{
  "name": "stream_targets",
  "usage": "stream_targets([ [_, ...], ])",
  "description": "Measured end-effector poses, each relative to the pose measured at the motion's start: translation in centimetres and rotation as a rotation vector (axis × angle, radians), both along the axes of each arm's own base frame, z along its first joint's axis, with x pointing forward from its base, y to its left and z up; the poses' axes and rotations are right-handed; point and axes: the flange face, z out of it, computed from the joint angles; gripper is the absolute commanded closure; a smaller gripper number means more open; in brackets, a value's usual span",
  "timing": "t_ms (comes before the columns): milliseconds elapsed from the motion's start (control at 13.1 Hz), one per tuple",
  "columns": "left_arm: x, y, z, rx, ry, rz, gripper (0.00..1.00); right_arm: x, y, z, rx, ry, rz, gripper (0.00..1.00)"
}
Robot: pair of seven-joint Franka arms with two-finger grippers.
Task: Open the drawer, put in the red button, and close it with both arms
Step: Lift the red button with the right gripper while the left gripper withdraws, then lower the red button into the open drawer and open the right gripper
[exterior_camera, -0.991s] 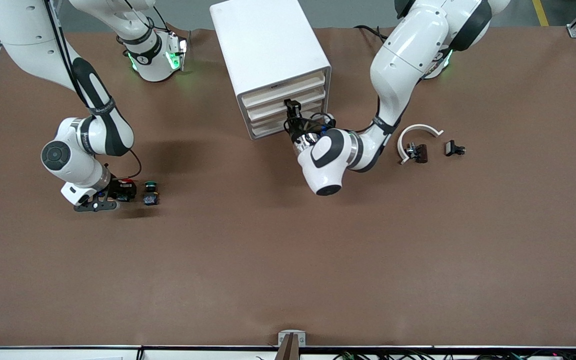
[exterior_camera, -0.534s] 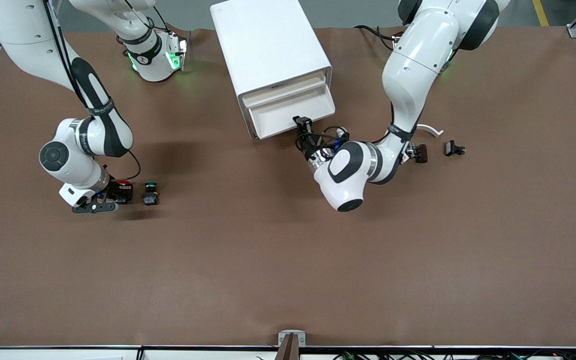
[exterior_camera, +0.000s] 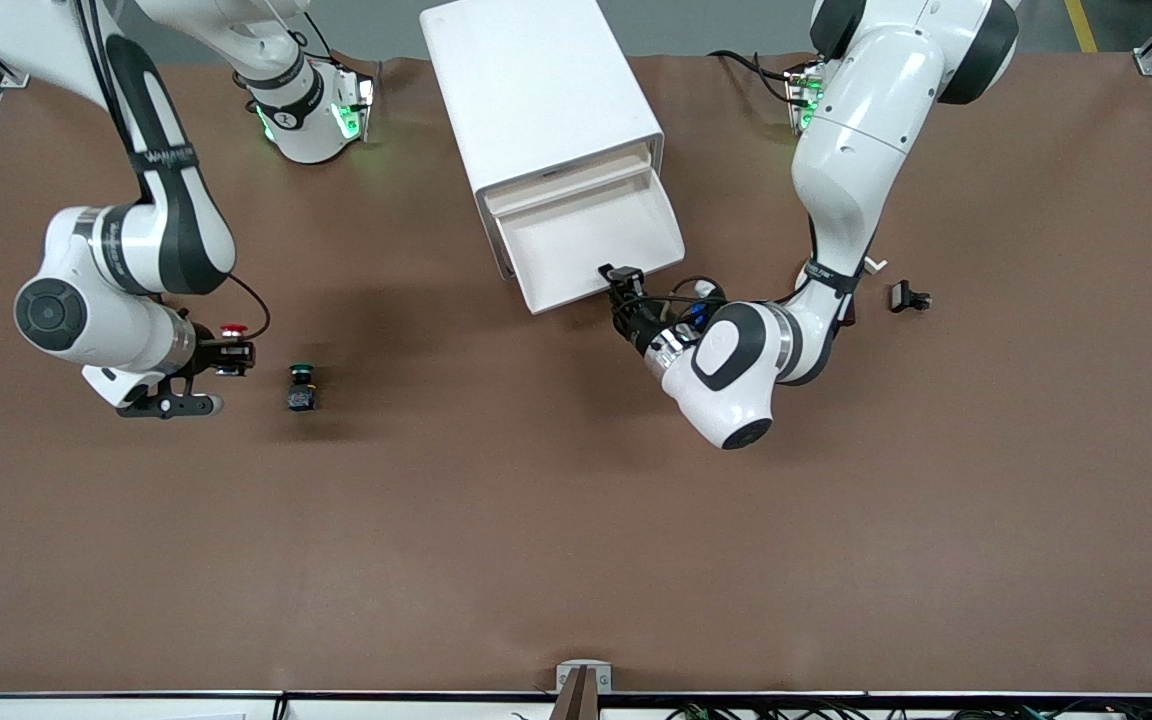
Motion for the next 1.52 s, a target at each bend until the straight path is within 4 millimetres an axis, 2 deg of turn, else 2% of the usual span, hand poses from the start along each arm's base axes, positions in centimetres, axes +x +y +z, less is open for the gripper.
stream_targets([
  [229, 2.6, 2.3, 0.6, -0.001, -0.055, 0.046, 0.00, -0.4, 6.2, 6.6, -0.061, 0.066, -0.106, 0.90],
  [457, 7.4, 7.1, 3.0, 0.003, -0.168, 0.092, 0.00, -1.9, 15.0, 12.4, -0.111, 0.082, -0.248, 0.90],
  [610, 10.2, 11.2, 4.4, -0.006, -0.284, 0.086, 0.00, -3.8, 21.2, 14.2, -0.116, 0.074, -0.368, 0.90],
  [762, 12.0, 15.1, 6.2, -0.024, -0.420, 0.022, 0.00, -6.5, 27.8, 15.3, -0.123, 0.066, -0.499, 0.90],
  [915, 13.3, 18.4, 8.7, -0.052, -0.555, -0.064, 0.00, -8.6, 33.9, 15.6, -0.095, 0.046, -0.643, 0.90],
  [991, 13.9, 20.2, 10.1, -0.069, -0.620, -0.099, 0.00, -9.2, 36.3, 15.2, -0.082, 0.024, -0.711, 0.90],
  [1220, 15.0, 25.2, 13.2, -0.082, -0.756, -0.220, 0.00, -11.1, 42.2, 11.9, -0.086, -0.018, -0.865, 0.89],
  [1372, 14.9, 26.6, 13.7, -0.051, -0.786, -0.335, 0.00, -12.6, 45.4, 9.1, -0.110, -0.032, -0.969, 0.89],
  [1525, 14.6, 27.1, 14.0, -0.028, -0.806, -0.506, 0.00, -13.8, 47.2, 6.7, -0.146, -0.034, -1.015, 0.89],
])
